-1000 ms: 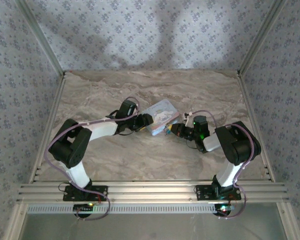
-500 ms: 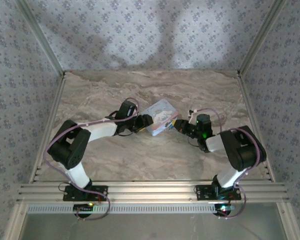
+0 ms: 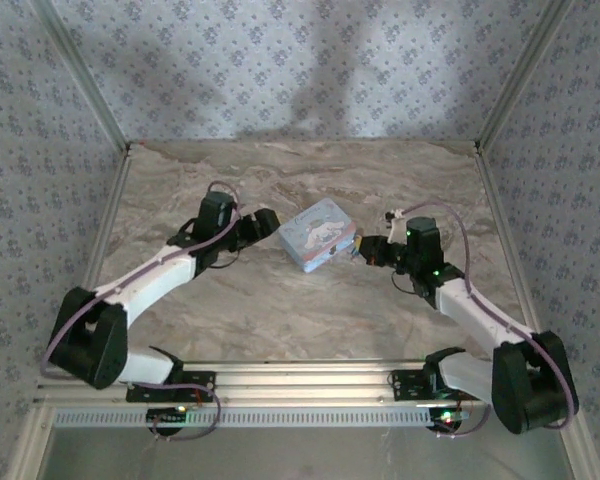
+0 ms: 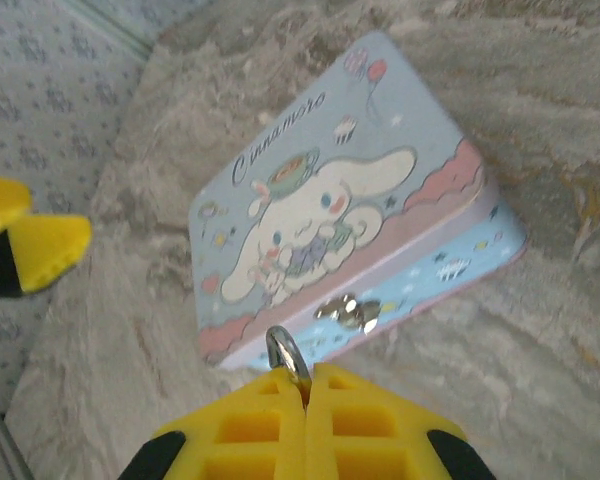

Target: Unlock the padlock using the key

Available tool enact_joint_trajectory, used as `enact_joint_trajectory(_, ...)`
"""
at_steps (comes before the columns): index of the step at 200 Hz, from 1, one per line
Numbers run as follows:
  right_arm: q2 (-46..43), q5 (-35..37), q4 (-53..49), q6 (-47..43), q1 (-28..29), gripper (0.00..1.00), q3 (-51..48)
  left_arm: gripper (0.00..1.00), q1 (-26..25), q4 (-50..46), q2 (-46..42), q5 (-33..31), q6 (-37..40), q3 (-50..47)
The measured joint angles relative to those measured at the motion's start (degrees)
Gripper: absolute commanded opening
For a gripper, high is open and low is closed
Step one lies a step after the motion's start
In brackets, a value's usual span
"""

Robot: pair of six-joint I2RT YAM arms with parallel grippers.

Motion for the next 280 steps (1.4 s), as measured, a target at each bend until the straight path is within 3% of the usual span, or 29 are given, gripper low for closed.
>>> enact_joint_trajectory(36,-3.08,0.39,-15.52,-3.06,3.19,0.03,1.27,0.90,3.52,0.09,-9.35,-5.81,2.38,-6.43)
enact_joint_trajectory(75,-1.31,0.42,-24.85,-3.30,6.73,0.03,1.27,0.98,5.46,-0.57,-18.67,-11.93,4.74,-8.74)
enact_joint_trajectory(109,6.67,0.13,-26.43,-3.28,10.25,0.03,2.08,0.98,7.65,-0.96,-23.65,-15.04,5.16,-10.91)
enact_joint_trajectory(174,21.57,-2.86,-21.05,-2.43,14.64,0.06,7.63,0.98,8.41,-3.69,-24.15,-15.91,5.14,-11.78)
enact_joint_trajectory(234,25.88,-3.43,-16.48,-0.11,15.28,0.39,8.98,0.98,9.38,-3.89,-24.15,-15.91,5.35,-11.78)
enact_joint_trajectory(280,15.87,1.01,-18.80,-1.31,10.99,0.54,8.98,0.98,10.12,-5.49,-24.15,-16.04,6.32,-11.41)
